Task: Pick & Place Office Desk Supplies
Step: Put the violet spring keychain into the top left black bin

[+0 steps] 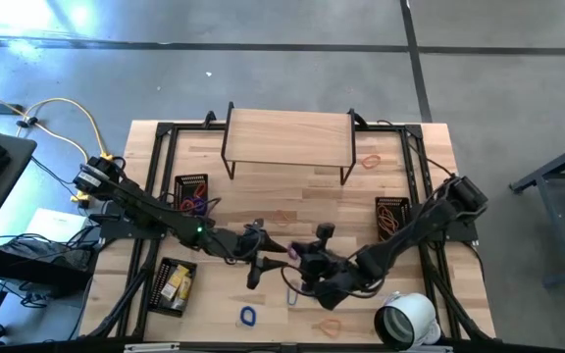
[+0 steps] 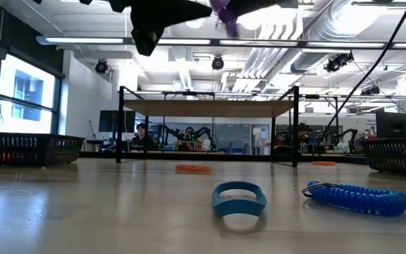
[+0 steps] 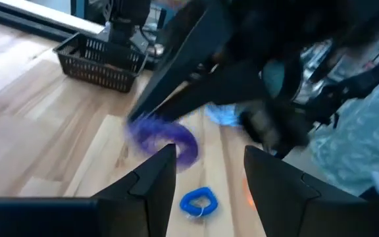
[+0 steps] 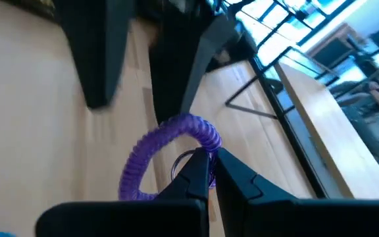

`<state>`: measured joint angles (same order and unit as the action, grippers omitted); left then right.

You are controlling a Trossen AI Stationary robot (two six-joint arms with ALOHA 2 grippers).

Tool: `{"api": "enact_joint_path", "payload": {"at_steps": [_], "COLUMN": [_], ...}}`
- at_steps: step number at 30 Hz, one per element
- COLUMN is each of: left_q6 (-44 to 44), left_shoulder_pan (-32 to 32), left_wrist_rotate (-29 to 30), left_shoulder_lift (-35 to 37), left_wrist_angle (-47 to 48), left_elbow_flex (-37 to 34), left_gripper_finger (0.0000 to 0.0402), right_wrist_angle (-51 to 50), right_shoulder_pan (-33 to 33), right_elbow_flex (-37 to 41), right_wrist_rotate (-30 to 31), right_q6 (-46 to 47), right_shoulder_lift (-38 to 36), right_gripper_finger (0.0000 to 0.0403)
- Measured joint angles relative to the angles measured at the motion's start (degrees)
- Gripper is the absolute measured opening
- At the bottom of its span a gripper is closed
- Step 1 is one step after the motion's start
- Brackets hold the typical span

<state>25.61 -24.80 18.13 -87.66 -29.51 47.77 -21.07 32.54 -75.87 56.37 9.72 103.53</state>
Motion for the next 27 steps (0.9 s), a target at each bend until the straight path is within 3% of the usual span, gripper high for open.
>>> {"api": "enact_joint_path", "payload": {"at_steps": [8,20,27], "left_q6": [1.4,1.56,1.51], "left_shoulder_pan": [0.33,0.31,-0.28], "left_wrist_rotate": [0.04,0.07,0.0], "left_shoulder_lift": [0.0,0.0,0.0], "left_wrist_angle": [-0.68,-0.51,-0.53], "left_elbow_flex": [0.0,0.0,0.0], "left_gripper_finger": [0.0174,0.0174,0.0174], "right_wrist_angle": [3.95,4.98,5.03], "right_shoulder_pan": [-0.82,3.86,4.28], "right_elbow_flex": [0.02,0.02,0.02], "right_wrist_rotate": [6.54,14.99,15.65], "right_q6": [-2.22,-3.69,-3.78], "right_shoulder_lift": [1.96,1.94,1.94], "right_gripper_finger": [0.0004,0.0004,0.0004]}}
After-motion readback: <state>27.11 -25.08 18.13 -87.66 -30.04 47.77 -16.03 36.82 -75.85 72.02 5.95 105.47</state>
